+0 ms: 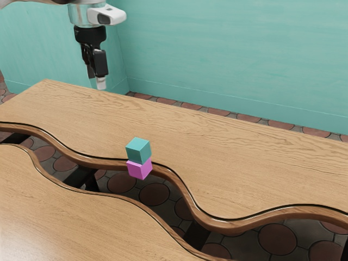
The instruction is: Pick up the blue block with one arm, and put the blue block on the table with one arm
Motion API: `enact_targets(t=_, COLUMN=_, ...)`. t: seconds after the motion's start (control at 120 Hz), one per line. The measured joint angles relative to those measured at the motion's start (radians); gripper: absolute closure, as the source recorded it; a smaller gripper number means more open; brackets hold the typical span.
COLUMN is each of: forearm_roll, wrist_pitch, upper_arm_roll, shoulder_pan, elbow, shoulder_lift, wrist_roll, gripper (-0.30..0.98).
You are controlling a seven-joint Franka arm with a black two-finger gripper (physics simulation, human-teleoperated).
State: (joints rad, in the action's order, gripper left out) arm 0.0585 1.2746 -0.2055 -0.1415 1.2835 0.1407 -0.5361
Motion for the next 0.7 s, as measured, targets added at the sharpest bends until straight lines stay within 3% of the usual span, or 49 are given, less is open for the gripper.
enact_targets(t=0.2, forearm_roll=0.001, wrist_pitch=-0.003, upper_arm_roll=-0.002, shoulder_pan=-0.002, elbow=-0.002, shoulder_lift=-0.001, wrist_roll=-0.049, gripper=0.0)
enact_targets(t=0.283, forearm_roll=0.008, wrist_pitch=-0.019, upper_arm_roll=-0.057, shoulder_pan=-0.044, elbow=-0.045, shoulder_lift=-0.236, wrist_roll=-0.016, gripper=0.0)
enact_targets(t=0.333, forearm_roll=0.01, wrist_pitch=-0.046, upper_arm_roll=-0.089, shoulder_pan=-0.032, elbow=0.148, shoulder_lift=-0.375, wrist_roll=0.051, gripper=0.0)
enact_targets(t=0.392, forearm_roll=-0.029, wrist_pitch=0.007, upper_arm_roll=-0.065, shoulder_pan=-0.11, elbow=0.548, shoulder_lift=-0.601, wrist_roll=0.121, gripper=0.0)
enact_targets(t=0.458, forearm_roll=-0.077, wrist_pitch=0.099, upper_arm_roll=-0.045, shoulder_pan=-0.142, elbow=0.831, shoulder_lift=-0.687, wrist_roll=0.193, gripper=0.0)
enact_targets(t=0.533, forearm_roll=-0.108, wrist_pitch=0.202, upper_arm_roll=-0.069, shoulder_pan=-0.153, elbow=0.938, shoulder_lift=-0.689, wrist_roll=0.265, gripper=0.0)
enact_targets(t=0.7, forearm_roll=-0.088, wrist_pitch=0.426, upper_arm_roll=-0.034, shoulder_pan=-0.206, elbow=1.015, shoulder_lift=-0.672, wrist_roll=0.389, gripper=0.0)
